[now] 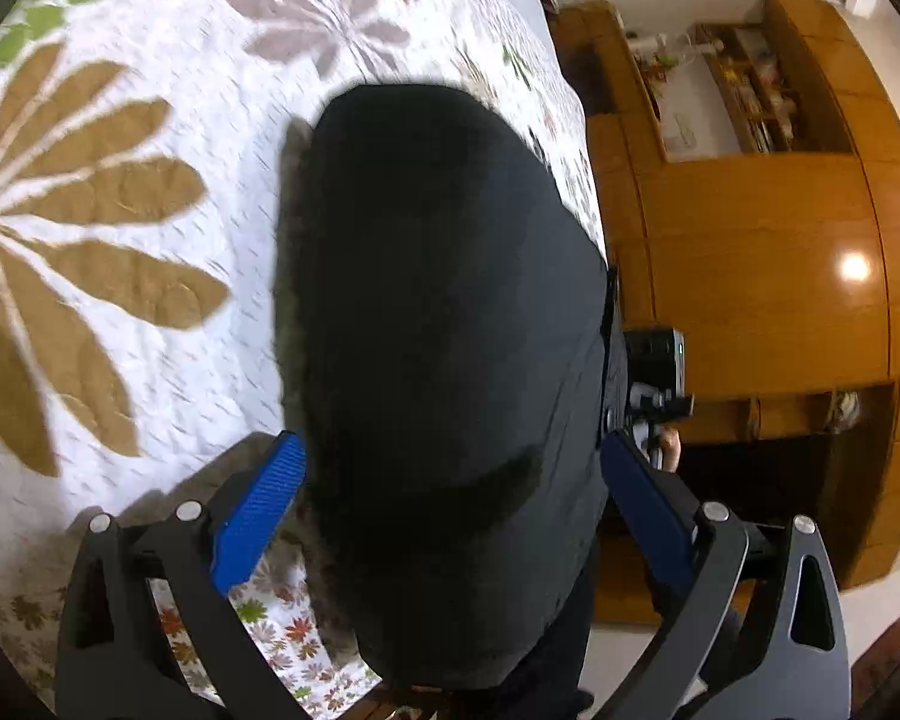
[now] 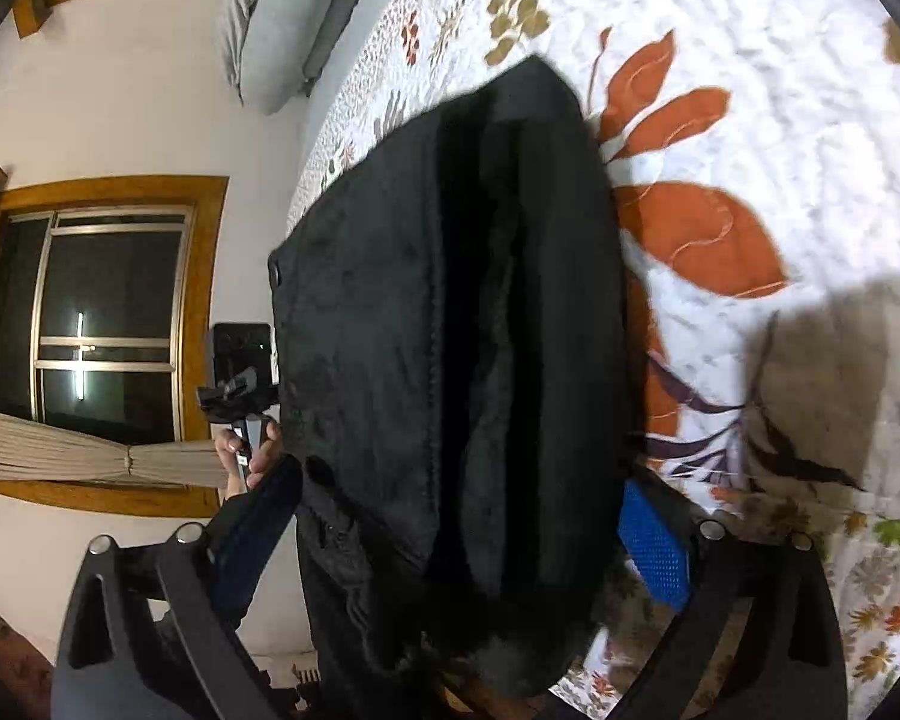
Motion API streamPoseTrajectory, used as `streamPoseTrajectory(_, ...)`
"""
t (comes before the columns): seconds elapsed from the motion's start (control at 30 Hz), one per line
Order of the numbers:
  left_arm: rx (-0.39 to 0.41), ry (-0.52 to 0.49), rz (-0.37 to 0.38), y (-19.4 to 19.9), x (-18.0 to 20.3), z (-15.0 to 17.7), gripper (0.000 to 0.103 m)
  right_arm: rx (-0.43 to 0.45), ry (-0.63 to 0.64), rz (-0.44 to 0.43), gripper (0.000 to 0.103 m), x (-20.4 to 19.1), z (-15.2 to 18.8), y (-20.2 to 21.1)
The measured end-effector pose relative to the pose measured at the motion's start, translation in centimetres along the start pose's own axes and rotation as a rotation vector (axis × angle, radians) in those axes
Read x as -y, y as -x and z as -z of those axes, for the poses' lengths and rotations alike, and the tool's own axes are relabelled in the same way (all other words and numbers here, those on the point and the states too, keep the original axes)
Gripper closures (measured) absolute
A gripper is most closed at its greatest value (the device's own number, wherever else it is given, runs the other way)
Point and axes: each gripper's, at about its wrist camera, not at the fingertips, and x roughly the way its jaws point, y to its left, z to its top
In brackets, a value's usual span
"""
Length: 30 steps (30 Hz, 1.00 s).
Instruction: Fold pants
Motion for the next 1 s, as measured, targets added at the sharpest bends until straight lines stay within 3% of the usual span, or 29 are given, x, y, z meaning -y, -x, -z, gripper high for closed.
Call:
streamPoseTrajectory(0.13, -0.034, 0.004, -0.003, -2.1, -0.6, -0.3, 0.004, 0.013, -0.015, -0.019, 0.003, 0.5, -0.1, 0.0)
streamPoseTrajectory(0.4, -0.007, -0.007, -0.001, -2.2, -0.8, 0.3, 0.005, -0.009, -0.001, -0.013, 0.003, -0.4, -0.7, -0.9)
streamPoseTrajectory(0.57, 0.008, 0.001, -0.016, -2.9, -0.3, 0.6, 0.028, -0.004, 0.02, -0.001, 0.003, -1.1, -0.8, -1.7)
streamPoseTrajectory(0.67, 0.021, 0.008, -0.009, -2.5, -0.3, 0.7, 0.043, 0.005, 0.058, 0.018, 0.009, -2.3, -0.6, -1.8)
streamPoseTrajectory(0.73, 0.035, 0.008, -0.004, -2.0, -0.2, 0.9, 0.055, 0.013, 0.085, 0.018, 0.03, -2.8, -0.5, -1.6)
streamPoseTrajectory(0.8, 0.05, 0.005, 0.002, -1.5, 0.2, 0.9, 0.061, 0.02, 0.101, 0.017, 0.04, -3.4, -0.6, -1.4)
streamPoseTrajectory(1.0, 0.08, -0.015, 0.017, 0.3, 1.2, 0.4, 0.066, 0.026, 0.127, -0.012, 0.056, -5.6, -1.4, -1.1)
